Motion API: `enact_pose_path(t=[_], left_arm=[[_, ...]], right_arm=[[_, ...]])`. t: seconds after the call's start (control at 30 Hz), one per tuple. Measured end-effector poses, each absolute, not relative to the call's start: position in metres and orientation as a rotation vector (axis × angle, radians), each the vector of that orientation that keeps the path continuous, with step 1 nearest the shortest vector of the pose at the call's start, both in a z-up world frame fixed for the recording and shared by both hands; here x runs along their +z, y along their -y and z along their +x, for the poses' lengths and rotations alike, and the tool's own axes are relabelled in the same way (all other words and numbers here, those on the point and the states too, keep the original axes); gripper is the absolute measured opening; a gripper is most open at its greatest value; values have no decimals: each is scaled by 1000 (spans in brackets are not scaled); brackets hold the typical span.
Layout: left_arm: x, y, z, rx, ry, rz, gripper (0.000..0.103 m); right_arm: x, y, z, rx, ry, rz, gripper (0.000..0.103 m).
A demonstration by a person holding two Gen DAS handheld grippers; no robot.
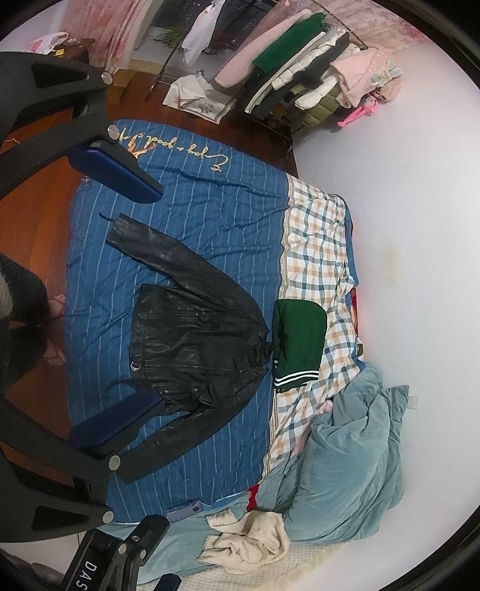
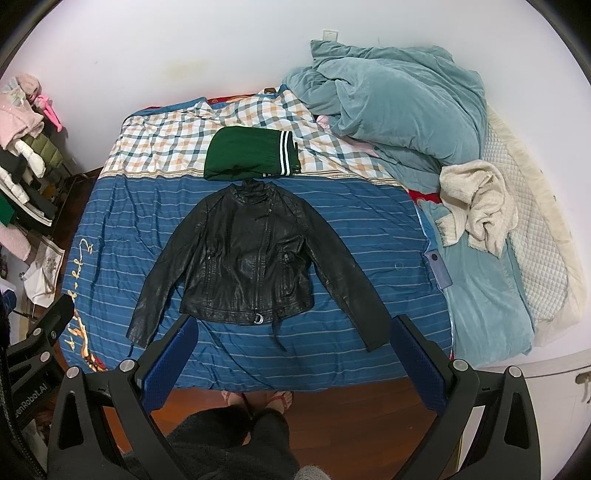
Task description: Fold large clothes
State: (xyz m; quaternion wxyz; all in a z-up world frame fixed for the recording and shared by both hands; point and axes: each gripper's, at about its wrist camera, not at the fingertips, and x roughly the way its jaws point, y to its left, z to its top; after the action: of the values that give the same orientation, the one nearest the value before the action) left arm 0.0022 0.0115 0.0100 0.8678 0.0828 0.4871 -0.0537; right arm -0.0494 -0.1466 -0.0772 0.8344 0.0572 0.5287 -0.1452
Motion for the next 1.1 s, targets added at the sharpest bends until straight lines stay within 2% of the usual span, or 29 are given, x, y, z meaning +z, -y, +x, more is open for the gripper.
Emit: enact_pose_path(t=[0.57, 0.73, 0.87, 1.03, 1.07, 1.1], left_arm=[[6, -14, 10, -143, -1007, 185, 103], [-10, -14, 36, -150, -992, 200, 103], [-48, -7, 69, -149, -995, 286, 103], [-116, 2, 112, -134, -1051, 281, 103], [-131, 7, 120, -119, -1058, 297, 103], [-145, 10, 127, -106, -1063, 311, 103]], right_arm=[[-79, 140, -44, -324, -1121, 139, 103], [-89, 144, -38, -324, -1115, 230, 103], [-116, 166, -32, -322, -1076, 362, 103], [-182, 231, -35, -469, -1047, 603, 103], [-202, 248, -38, -511, -1055, 648, 101], [-218, 259, -39, -539, -1066, 669, 95]])
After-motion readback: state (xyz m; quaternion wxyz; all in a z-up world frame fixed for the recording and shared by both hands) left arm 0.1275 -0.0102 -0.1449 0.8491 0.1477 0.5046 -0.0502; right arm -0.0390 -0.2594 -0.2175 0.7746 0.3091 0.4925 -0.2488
